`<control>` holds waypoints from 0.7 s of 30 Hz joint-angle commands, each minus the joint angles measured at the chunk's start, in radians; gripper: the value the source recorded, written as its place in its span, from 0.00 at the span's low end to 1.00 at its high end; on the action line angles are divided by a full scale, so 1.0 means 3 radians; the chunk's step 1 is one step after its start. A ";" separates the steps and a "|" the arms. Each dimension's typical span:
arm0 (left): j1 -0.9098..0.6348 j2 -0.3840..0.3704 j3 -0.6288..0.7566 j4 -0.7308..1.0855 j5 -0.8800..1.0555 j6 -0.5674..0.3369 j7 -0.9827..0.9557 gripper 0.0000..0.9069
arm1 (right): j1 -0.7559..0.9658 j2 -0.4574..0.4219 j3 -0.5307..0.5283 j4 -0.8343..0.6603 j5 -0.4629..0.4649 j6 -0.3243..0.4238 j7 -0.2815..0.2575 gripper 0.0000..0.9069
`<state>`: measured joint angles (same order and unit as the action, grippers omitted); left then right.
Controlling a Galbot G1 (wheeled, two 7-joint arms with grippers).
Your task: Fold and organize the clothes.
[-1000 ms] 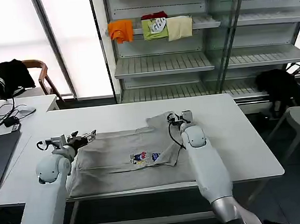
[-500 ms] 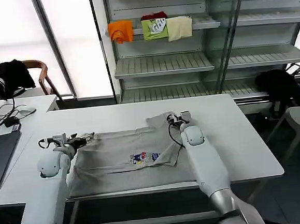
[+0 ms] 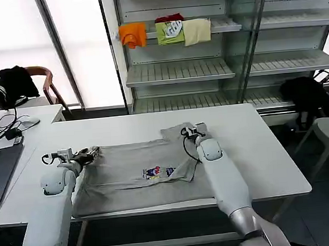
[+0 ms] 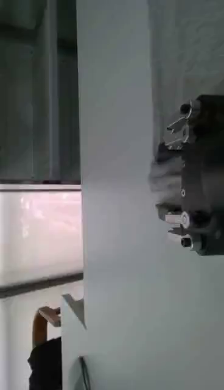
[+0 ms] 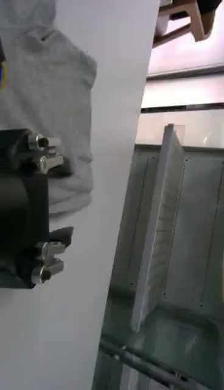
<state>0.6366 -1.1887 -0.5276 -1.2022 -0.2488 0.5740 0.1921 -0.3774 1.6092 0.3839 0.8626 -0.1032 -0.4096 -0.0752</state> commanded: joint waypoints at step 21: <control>0.0210 0.0036 -0.0091 -0.0563 -0.0493 -0.0289 0.0039 0.00 | -0.0377 0.0163 -0.0045 0.1016 0.0355 0.0128 0.0068 0.00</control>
<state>0.6789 -1.1909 -0.5397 -1.2760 -0.2972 0.5512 0.2171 -0.4516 1.6088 0.3770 1.0090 -0.0405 -0.3863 -0.0672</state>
